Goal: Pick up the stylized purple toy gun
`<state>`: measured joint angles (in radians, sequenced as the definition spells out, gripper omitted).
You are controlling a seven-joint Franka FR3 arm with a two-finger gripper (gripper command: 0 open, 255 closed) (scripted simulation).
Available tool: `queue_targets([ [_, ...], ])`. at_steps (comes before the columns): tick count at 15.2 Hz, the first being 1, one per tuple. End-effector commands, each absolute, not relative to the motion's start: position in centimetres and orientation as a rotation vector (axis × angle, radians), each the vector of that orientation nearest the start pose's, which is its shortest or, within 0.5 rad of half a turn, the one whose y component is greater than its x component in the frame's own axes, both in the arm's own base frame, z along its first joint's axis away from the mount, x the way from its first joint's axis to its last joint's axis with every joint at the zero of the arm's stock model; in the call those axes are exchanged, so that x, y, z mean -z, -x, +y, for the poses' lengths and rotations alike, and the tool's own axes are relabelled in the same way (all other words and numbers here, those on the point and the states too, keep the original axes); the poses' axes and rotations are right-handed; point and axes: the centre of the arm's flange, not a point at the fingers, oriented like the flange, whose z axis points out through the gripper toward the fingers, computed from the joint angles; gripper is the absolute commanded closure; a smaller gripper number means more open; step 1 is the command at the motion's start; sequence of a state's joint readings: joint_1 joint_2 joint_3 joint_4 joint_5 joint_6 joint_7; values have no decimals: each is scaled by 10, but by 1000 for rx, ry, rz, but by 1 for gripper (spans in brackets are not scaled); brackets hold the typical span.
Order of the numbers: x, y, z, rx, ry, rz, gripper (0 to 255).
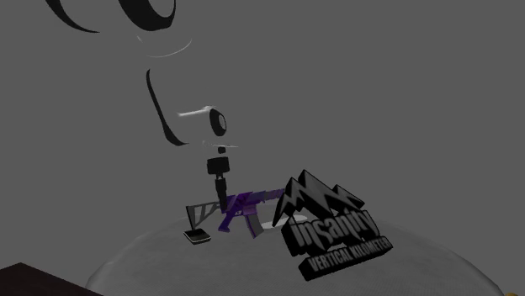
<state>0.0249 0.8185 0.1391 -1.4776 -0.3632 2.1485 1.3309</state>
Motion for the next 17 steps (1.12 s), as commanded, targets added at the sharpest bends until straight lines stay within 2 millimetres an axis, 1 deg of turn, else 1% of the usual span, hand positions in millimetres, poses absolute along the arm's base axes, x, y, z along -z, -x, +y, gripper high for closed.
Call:
queue_targets([
  [1,-181,-698,85,48,2969,1591,255],
  [6,-181,-697,84,48,2969,1591,255],
  [17,-239,-697,84,48,2969,1591,255],
])
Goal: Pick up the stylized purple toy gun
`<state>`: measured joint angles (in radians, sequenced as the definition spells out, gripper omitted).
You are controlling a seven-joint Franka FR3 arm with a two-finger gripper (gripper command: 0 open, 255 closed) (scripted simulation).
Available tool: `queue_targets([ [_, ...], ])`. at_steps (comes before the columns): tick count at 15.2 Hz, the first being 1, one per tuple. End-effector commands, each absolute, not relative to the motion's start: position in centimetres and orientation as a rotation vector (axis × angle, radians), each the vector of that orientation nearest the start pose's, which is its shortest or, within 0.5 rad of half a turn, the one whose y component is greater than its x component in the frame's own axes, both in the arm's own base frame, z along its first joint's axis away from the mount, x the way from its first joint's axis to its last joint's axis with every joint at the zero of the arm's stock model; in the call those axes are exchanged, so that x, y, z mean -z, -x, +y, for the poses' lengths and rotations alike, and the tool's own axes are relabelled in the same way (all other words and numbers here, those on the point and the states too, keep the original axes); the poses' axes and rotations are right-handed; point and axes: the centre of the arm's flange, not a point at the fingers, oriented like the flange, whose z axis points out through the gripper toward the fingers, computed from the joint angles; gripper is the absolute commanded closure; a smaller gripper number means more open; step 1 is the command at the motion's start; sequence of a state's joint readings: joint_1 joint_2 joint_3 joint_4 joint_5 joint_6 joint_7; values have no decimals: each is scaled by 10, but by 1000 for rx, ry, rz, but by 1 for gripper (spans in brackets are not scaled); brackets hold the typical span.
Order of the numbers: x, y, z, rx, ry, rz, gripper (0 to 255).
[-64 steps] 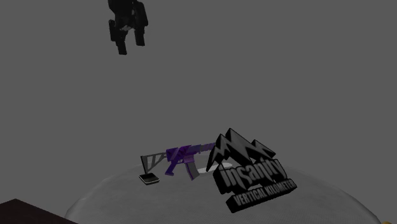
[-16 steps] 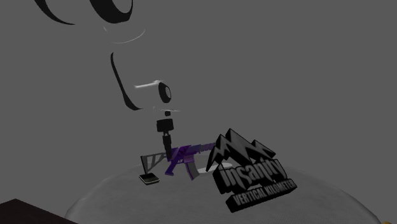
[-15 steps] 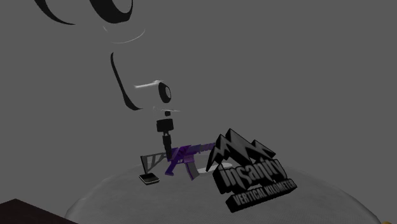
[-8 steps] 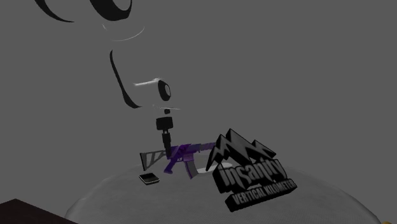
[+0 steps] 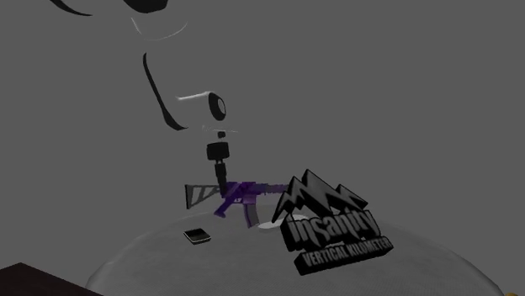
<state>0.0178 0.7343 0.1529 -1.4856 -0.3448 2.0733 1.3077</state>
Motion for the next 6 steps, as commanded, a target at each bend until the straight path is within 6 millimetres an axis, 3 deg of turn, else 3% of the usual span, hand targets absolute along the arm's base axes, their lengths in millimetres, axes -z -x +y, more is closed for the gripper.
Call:
queue_targets([
  [1,-244,-697,84,48,2969,1591,255],
  [6,-261,-697,84,48,2969,1591,255],
])
